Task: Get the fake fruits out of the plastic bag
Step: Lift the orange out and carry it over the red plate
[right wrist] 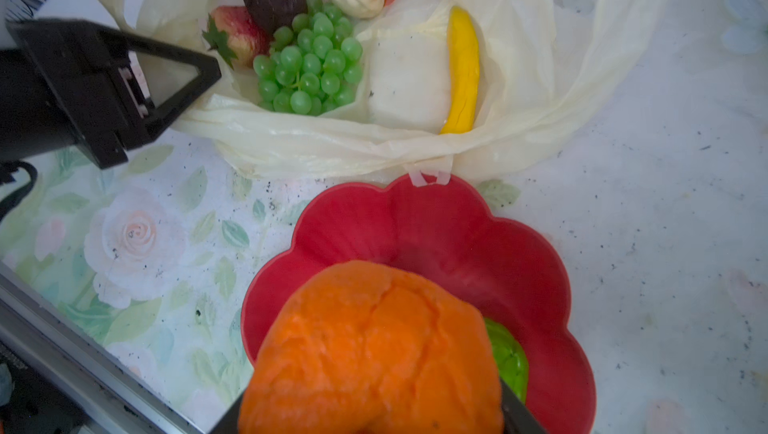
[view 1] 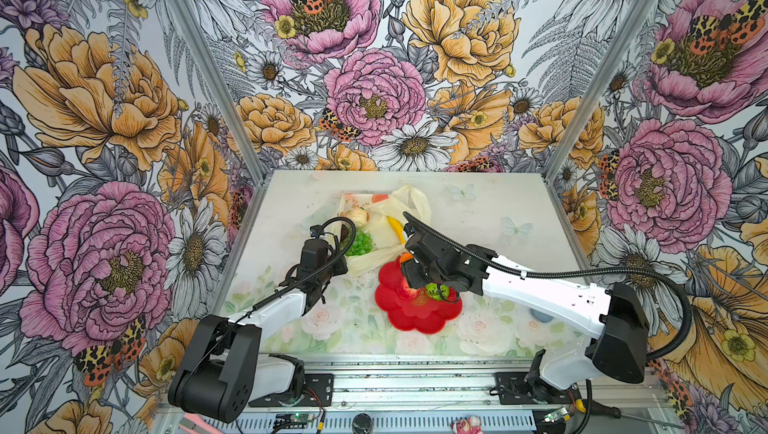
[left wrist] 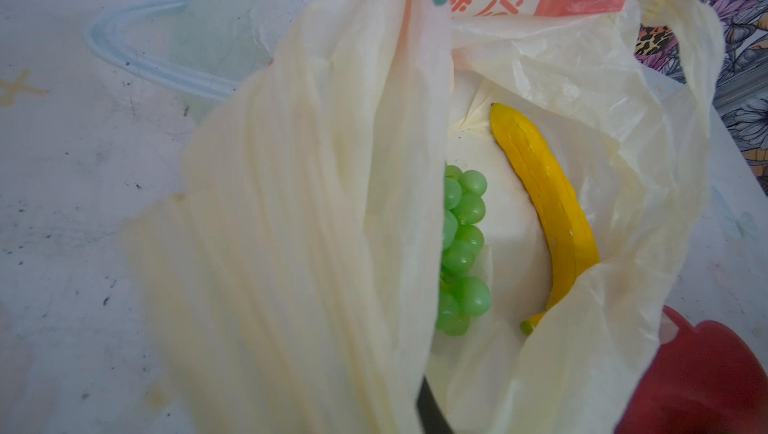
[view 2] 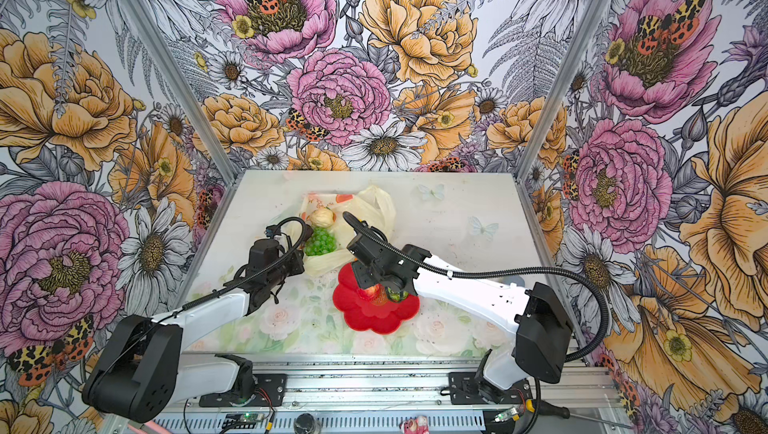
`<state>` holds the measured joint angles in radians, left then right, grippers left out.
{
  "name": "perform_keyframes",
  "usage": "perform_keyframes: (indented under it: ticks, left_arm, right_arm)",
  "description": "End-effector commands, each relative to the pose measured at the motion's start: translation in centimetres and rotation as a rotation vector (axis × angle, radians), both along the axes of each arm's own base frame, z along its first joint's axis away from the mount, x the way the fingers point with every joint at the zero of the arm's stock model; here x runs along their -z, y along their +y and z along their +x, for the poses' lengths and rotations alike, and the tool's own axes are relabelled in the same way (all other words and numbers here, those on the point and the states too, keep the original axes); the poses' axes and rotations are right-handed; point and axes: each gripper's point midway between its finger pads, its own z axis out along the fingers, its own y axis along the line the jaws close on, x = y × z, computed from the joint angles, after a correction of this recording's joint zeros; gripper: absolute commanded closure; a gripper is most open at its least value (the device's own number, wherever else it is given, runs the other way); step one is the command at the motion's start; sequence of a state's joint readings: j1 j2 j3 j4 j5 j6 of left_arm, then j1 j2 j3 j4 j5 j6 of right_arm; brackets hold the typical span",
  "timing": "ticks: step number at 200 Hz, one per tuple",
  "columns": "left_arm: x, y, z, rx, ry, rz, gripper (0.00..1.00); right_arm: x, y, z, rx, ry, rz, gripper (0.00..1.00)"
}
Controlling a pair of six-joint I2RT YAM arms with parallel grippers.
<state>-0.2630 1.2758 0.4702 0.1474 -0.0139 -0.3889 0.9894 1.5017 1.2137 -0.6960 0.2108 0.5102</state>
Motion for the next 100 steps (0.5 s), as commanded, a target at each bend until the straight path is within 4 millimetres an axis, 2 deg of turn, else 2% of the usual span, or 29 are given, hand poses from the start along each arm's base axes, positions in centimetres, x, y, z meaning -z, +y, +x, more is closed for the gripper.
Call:
perform_keyframes:
  ticks: [1, 21, 47, 100]
  left_arm:
    - [-0.4, -0.1, 0.8, 0.014, -0.013, 0.001, 0.84]
    - [-0.2, -0.5, 0.9, 0.031, -0.001, -0.001, 0.84]
    - [-0.3, -0.4, 0.6, 0.029, -0.013, -0.003, 0.84]
    - [-0.3, -0.4, 0.8, 0.03, -0.008, -0.001, 0.84]
  right_arm:
    - [0.5, -0.5, -1.3, 0.037, 0.015, 0.0, 0.39]
    - [1.4, -0.7, -2.5, 0.055, 0.044, 0.002, 0.4]
    - [4.0, -1.3, -3.8, 0.084, 0.092, -0.038, 0.4]
    - [6.1, -2.4, -4.7, 0.14, 0.134, -0.06, 0.41]
